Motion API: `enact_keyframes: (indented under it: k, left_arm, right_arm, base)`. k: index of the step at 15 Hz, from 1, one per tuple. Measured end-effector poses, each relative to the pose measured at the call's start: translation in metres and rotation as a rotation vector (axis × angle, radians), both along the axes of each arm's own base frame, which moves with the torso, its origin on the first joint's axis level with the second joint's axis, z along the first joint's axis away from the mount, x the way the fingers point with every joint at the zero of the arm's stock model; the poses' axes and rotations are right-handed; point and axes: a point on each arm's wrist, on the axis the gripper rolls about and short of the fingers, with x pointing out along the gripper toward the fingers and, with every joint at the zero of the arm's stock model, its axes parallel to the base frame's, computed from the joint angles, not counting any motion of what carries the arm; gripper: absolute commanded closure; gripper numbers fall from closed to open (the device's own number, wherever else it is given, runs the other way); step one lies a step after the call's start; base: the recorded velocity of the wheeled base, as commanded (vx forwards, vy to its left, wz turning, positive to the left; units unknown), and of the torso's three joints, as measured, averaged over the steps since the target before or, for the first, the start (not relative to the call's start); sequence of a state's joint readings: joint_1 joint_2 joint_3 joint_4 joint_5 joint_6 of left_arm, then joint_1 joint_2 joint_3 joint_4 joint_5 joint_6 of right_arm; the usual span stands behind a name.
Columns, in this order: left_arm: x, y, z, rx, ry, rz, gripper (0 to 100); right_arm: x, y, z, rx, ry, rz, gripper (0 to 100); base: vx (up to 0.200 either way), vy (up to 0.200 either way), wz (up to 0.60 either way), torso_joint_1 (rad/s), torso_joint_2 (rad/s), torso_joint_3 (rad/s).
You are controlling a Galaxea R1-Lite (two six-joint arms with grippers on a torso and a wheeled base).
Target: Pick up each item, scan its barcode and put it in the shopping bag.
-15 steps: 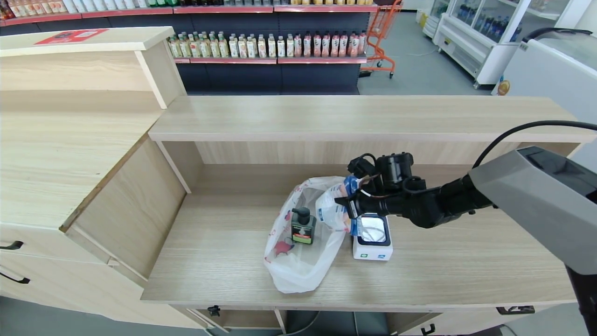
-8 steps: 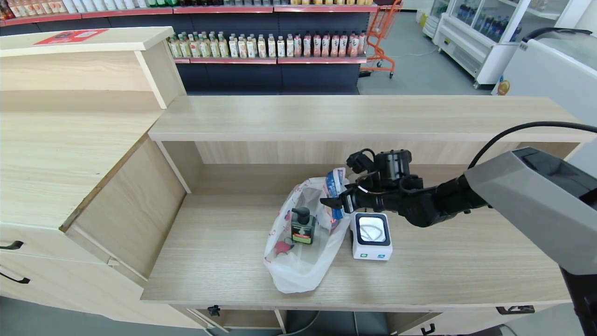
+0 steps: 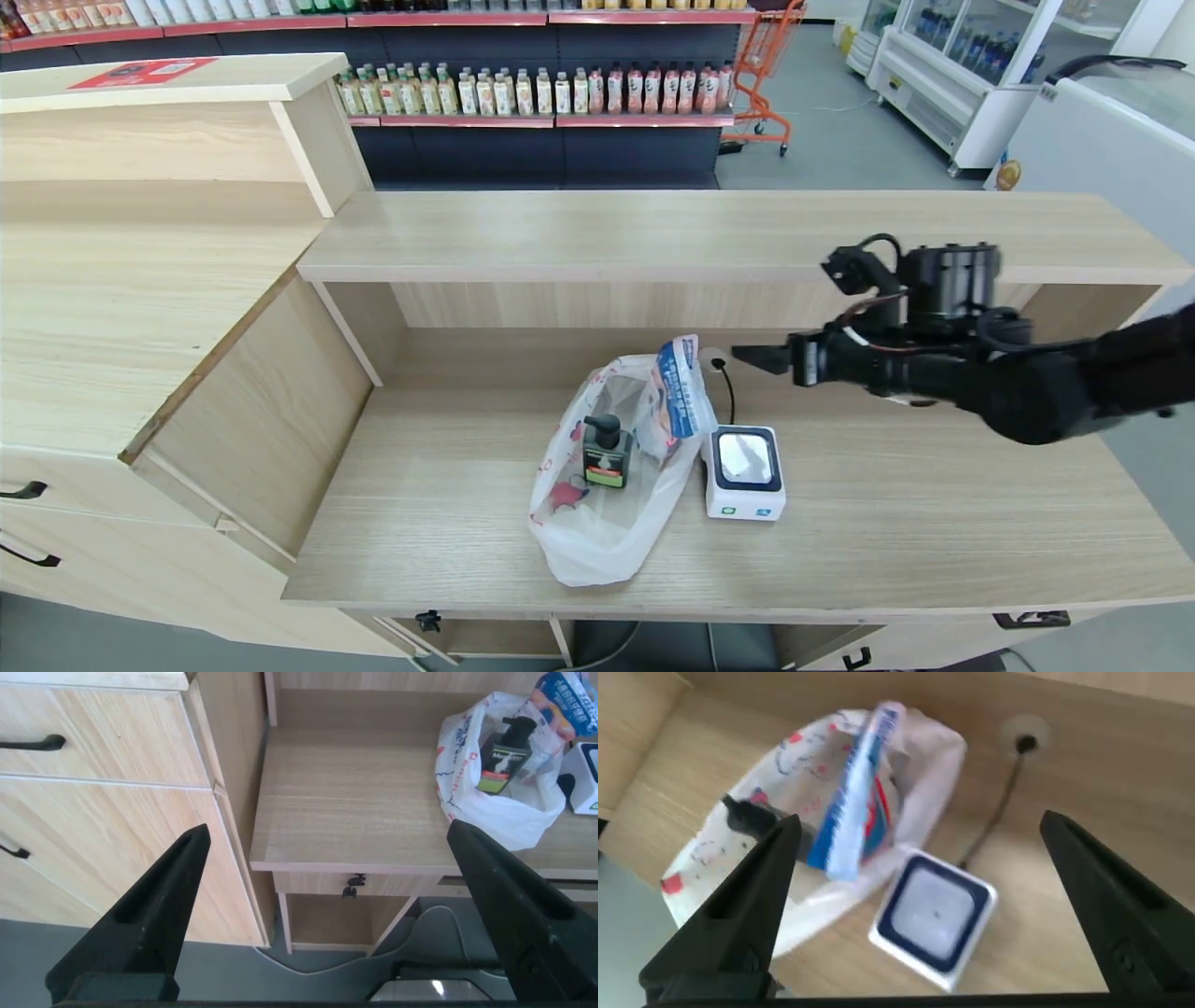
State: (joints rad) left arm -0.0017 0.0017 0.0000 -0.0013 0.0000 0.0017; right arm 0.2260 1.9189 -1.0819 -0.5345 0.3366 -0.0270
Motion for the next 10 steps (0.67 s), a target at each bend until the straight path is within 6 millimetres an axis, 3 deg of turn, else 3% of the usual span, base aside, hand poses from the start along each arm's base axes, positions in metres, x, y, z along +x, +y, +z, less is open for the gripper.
enact_keyframes:
  k: [2,4,7,10]
  left_arm:
    - [0.0,0.0,0.0,0.0,0.0,0.0,0]
    - [0.0,0.0,0.0,0.0,0.0,0.0,0]
    - [0.0,0.0,0.0,0.0,0.0,0.0,0]
    - [0.0,0.0,0.0,0.0,0.0,0.0,0]
  right_arm:
    - [-0.051,-0.045,0.002,-0.042,0.056,-0.135,0]
    - [-0.108,-0.071,-0.002,-0.064,0.085,-0.231,0]
    - [-0.192,-0.089,-0.015,-0.07,0.07,-0.324,0]
    - [-0.263,-0.09,-0.031,-0.067,-0.005,-0.36,0]
  base:
    - [0.0,0.0,0.0,0.0,0.0,0.0]
    - [0.0,0.0,0.0,0.0,0.0,0.0]
    - [0.0,0.0,0.0,0.0,0.0,0.0]
    - [0.0,0.0,0.0,0.0,0.0,0.0]
